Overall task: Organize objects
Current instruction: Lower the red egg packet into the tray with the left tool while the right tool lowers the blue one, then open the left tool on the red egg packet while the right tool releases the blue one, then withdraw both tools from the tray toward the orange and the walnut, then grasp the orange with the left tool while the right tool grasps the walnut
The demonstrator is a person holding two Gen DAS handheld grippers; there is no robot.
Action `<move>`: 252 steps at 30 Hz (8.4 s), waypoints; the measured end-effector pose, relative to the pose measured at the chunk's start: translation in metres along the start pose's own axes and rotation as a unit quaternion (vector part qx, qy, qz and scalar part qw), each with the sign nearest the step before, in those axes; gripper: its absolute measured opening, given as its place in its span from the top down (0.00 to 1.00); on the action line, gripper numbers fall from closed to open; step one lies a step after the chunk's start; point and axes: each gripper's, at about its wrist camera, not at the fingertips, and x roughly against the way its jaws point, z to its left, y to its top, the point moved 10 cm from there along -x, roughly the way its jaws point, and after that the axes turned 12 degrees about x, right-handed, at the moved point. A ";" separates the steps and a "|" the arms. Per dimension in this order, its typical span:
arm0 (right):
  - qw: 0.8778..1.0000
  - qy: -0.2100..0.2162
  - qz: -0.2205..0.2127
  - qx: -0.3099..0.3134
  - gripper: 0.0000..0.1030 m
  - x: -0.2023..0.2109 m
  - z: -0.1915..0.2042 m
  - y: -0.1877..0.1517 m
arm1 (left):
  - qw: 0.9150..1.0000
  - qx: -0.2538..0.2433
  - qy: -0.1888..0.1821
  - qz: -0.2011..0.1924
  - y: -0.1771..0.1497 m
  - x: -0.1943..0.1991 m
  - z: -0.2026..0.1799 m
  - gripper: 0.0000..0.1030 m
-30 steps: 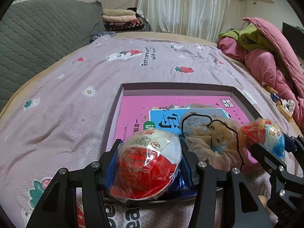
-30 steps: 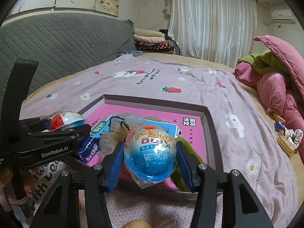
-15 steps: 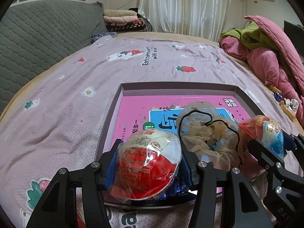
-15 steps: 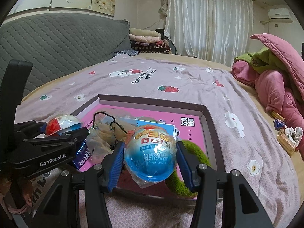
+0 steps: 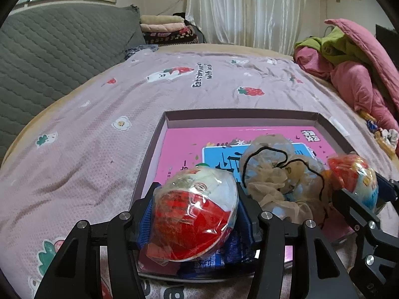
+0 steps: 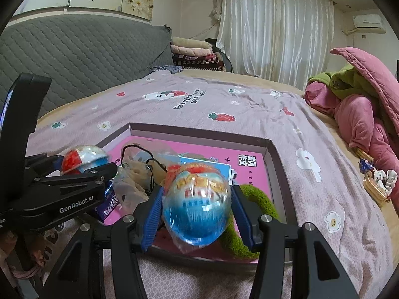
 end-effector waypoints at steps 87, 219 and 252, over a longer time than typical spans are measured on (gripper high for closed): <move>0.998 -0.020 -0.054 -0.033 0.25 0.037 -0.025 0.016 | 0.998 0.013 -0.045 -0.049 0.018 0.054 -0.006 0.26; 0.985 0.056 0.089 0.134 0.65 0.038 0.043 -0.093 | 0.993 -0.043 -0.067 0.085 -0.118 0.068 -0.016 0.25; 0.996 0.063 0.041 0.057 0.67 0.062 0.018 -0.063 | 0.994 -0.046 -0.087 0.040 -0.093 0.089 -0.031 0.63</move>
